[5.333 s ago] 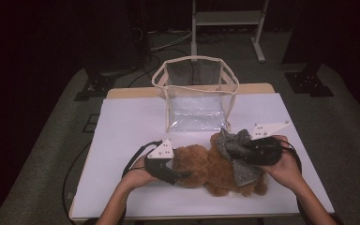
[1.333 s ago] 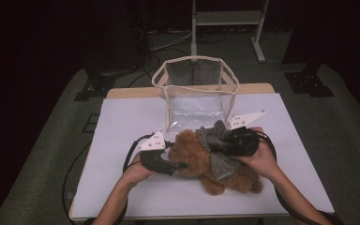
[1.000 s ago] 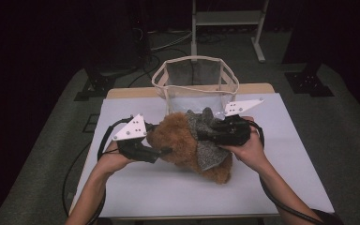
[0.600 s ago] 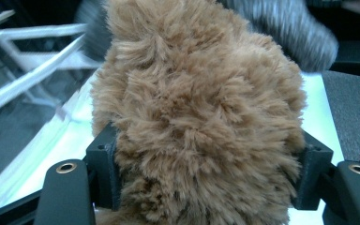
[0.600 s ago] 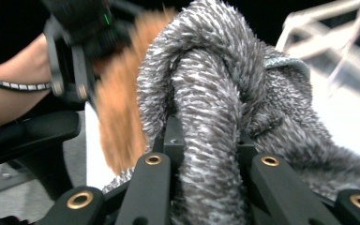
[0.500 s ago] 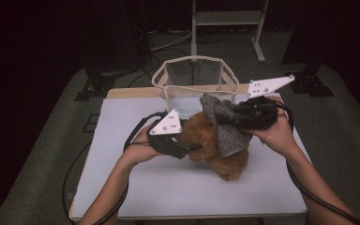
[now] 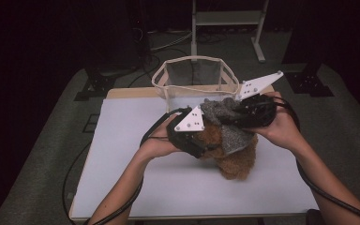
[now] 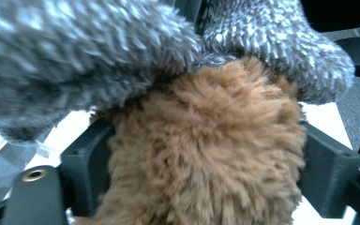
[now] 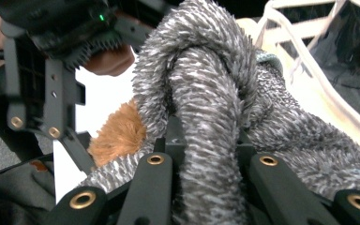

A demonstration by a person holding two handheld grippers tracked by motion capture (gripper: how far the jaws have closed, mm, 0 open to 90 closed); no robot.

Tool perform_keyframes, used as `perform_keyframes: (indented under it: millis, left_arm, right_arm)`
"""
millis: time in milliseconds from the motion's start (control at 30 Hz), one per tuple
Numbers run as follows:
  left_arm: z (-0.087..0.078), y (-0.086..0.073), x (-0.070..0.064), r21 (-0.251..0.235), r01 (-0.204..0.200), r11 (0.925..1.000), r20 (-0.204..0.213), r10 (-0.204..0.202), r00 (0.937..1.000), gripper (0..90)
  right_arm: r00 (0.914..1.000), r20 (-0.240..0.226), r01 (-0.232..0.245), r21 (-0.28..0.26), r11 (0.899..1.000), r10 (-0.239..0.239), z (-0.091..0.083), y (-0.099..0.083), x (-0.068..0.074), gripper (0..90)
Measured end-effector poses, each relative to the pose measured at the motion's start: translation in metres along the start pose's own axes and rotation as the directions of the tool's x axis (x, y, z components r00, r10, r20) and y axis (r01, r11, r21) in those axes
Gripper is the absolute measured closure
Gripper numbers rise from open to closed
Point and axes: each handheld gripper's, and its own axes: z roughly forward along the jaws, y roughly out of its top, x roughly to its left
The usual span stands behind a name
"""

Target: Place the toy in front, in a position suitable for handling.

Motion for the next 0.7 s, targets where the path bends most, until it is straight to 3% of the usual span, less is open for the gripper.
perform_keyframes:
  millis: [233, 333, 367, 400, 500, 600, 700]
  left_arm:
    - [-0.005, -0.007, 0.006, -0.018, 0.055, 0.9983, -0.003, -0.055, 0.9985, 8.3]
    - [-0.001, -0.01, 0.007, -0.022, 0.079, 0.9966, 0.023, -0.078, 0.9967, 8.2]
    - [0.0, -0.011, 0.006, -0.026, 0.078, 0.9966, 0.04, -0.077, 0.9962, 10.5]
    - [0.001, -0.012, 0.006, -0.04, 0.074, 0.9965, 0.05, -0.072, 0.9962, 18.6]
    - [0.004, -0.014, 0.005, -0.054, 0.084, 0.995, 0.052, -0.081, 0.9953, 33.3]
    - [0.006, -0.008, 0.003, -0.071, 0.075, 0.9946, 0.04, -0.073, 0.9966, 36.3]
    - [0.01, 0.002, 0.0, -0.077, 0.05, 0.9958, 0.041, -0.047, 0.9981, 36.3]
  right_arm:
    - [0.9995, 0.003, -0.032, -0.029, 0.999, 0.032, -0.012, -0.012, -0.004, 76.1]
    - [0.9989, -0.009, -0.046, -0.047, 0.998, 0.046, -0.015, -0.017, -0.005, 76.1]
    - [0.9989, -0.011, -0.047, -0.048, 0.998, 0.047, -0.016, -0.017, -0.005, 76.1]
    - [0.999, -0.009, -0.045, -0.047, 0.998, 0.045, -0.016, -0.017, -0.005, 76.0]
    - [0.9996, 0.014, -0.025, -0.022, 0.999, 0.026, -0.017, -0.015, -0.003, 75.6]
    - [0.999, 0.045, 0.008, 0.0, 1.0, -0.008, -0.023, -0.002, 0.002, 75.8]
    - [0.9995, 0.017, 0.025, 0.026, 0.999, -0.025, -0.02, 0.013, 0.008, 76.3]
